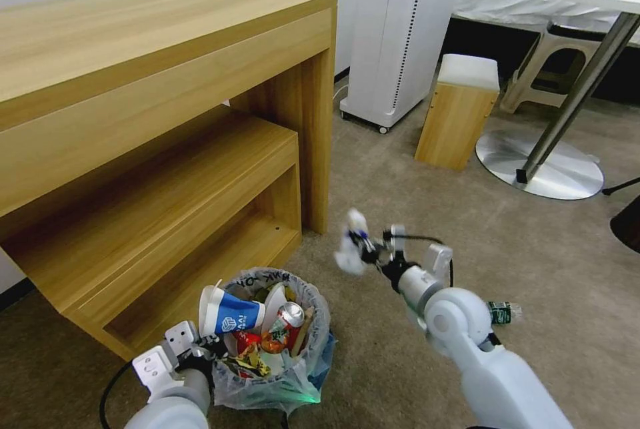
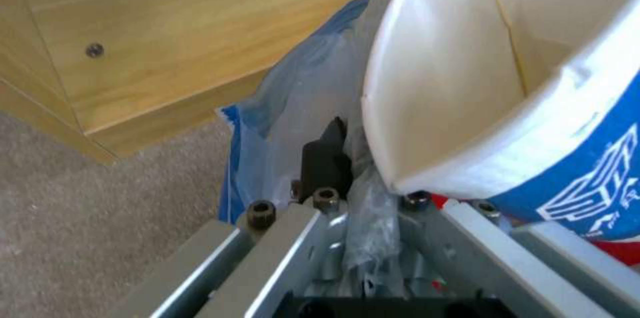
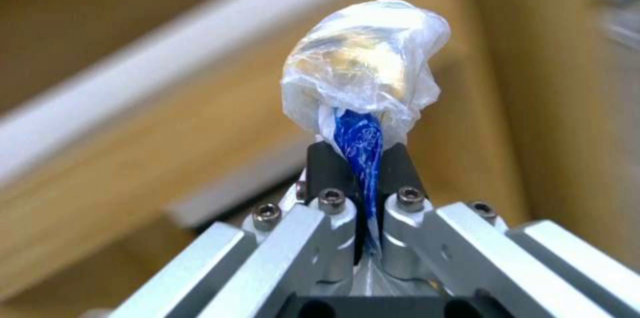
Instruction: Pick up the trash bin and place the garbage on the floor into it.
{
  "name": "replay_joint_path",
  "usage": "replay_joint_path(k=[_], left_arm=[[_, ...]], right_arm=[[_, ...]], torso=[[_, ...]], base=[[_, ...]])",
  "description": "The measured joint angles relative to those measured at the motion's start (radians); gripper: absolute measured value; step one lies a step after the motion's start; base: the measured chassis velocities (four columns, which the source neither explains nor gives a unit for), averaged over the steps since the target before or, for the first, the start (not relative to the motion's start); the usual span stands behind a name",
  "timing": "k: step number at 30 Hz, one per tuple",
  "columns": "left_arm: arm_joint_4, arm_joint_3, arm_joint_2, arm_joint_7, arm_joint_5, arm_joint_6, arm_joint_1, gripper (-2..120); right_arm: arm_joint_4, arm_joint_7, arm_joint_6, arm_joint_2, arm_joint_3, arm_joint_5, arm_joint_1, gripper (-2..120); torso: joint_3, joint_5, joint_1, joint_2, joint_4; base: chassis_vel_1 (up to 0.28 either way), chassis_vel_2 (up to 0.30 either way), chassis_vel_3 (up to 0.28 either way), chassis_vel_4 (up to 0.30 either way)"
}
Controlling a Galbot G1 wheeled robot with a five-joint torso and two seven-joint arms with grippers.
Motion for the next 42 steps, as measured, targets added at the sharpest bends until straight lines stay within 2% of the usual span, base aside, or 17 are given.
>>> replay_joint_path(k=[3,4,7,11,20,24,29,31,33,35,37,38,40,42], left_arm=[[0.005,0.035,-0.014,0.0,0.027,0.0,0.002,1],[0.005,0.035,-0.014,0.0,0.027,0.0,0.002,1],[0.013,0.042,-0.021,0.003,0.041,-0.001,-0.003,1],[0.016,0.047,-0.026,0.004,0.045,-0.002,-0.006,1],[0.018,0.048,-0.03,0.005,0.053,-0.002,-0.013,1],[0.016,0.033,-0.025,0.006,0.05,-0.002,-0.013,1],[0.011,0.03,-0.023,0.006,0.046,-0.002,-0.013,1],[0.009,0.031,-0.023,0.006,0.046,-0.002,-0.012,1],[0.008,0.032,-0.023,0.006,0.046,-0.002,-0.01,1],[0.004,0.032,-0.022,0.006,0.046,-0.002,-0.007,1],[0.002,0.032,-0.022,0.006,0.046,-0.002,-0.006,1],[0.0,0.031,-0.021,0.006,0.046,-0.002,-0.005,1],[-0.001,0.031,-0.021,0.006,0.046,-0.002,-0.004,1],[-0.003,0.028,-0.02,0.006,0.046,-0.002,-0.003,1]], right_arm=[[-0.057,-0.224,0.125,0.01,-0.078,-0.035,0.032,0],[-0.057,-0.224,0.125,0.01,-0.078,-0.035,0.032,0],[-0.148,-0.414,0.224,0.059,-0.144,-0.104,0.056,0],[-0.22,-0.498,0.256,0.108,-0.203,-0.129,0.074,0],[-0.269,-0.548,0.234,0.12,-0.285,-0.134,0.081,0],[-0.209,-0.54,0.163,0.065,-0.289,-0.152,0.049,0],[-0.195,-0.523,0.152,0.023,-0.272,-0.19,0.026,0],[-0.191,-0.512,0.148,0.006,-0.263,-0.212,0.011,11],[-0.189,-0.506,0.146,0.001,-0.26,-0.217,0.007,14],[-0.187,-0.497,0.142,-0.003,-0.253,-0.222,0.001,26],[-0.187,-0.496,0.142,-0.003,-0.251,-0.225,0.0,29],[-0.187,-0.496,0.142,-0.003,-0.249,-0.233,-0.001,36],[-0.187,-0.496,0.142,-0.003,-0.248,-0.237,-0.002,38],[-0.185,-0.499,0.141,-0.011,-0.242,-0.268,-0.005,47]], torso=[[0.0,0.0001,0.0,0.0,0.0],[0.0,0.0001,0.0,0.0,0.0],[0.0,0.0003,0.0,0.0,0.0001],[0.0,0.0,0.0,0.0,0.0],[0.0,0.0,0.0,0.0,0.0001],[0.0,0.0001,0.0,0.0,0.0],[0.0,0.0001,0.0,0.0,-0.0001],[0.0,0.0002,0.0,0.0,-0.0001],[0.0,0.0001,0.0,0.0,-0.0001],[0.0,0.0002,0.0,0.0,-0.0001],[0.0,0.0002,0.0,0.0,-0.0001],[0.0,0.0002,0.0,0.0,0.0],[0.0,0.0002,0.0,0.0,0.0],[0.0,0.0002,0.0,0.0,-0.0001]], base=[[0.0,0.0,0.0,0.0],[0.0,0.0,0.0,0.0],[0.0,0.0,0.0,0.0],[0.0,0.0,0.0,0.0],[0.0,0.0,0.0,0.0],[0.0,0.0,0.0,0.0],[0.0,0.0,0.0,0.0],[0.0,0.0,0.0,0.0],[0.0,0.0,0.0,0.0],[0.0,0.0,0.0,0.0],[0.0,0.0,0.0,0.0],[0.0,0.0,0.0,0.0],[0.0,0.0,0.0,0.0],[0.0,0.0,0.0,0.0]])
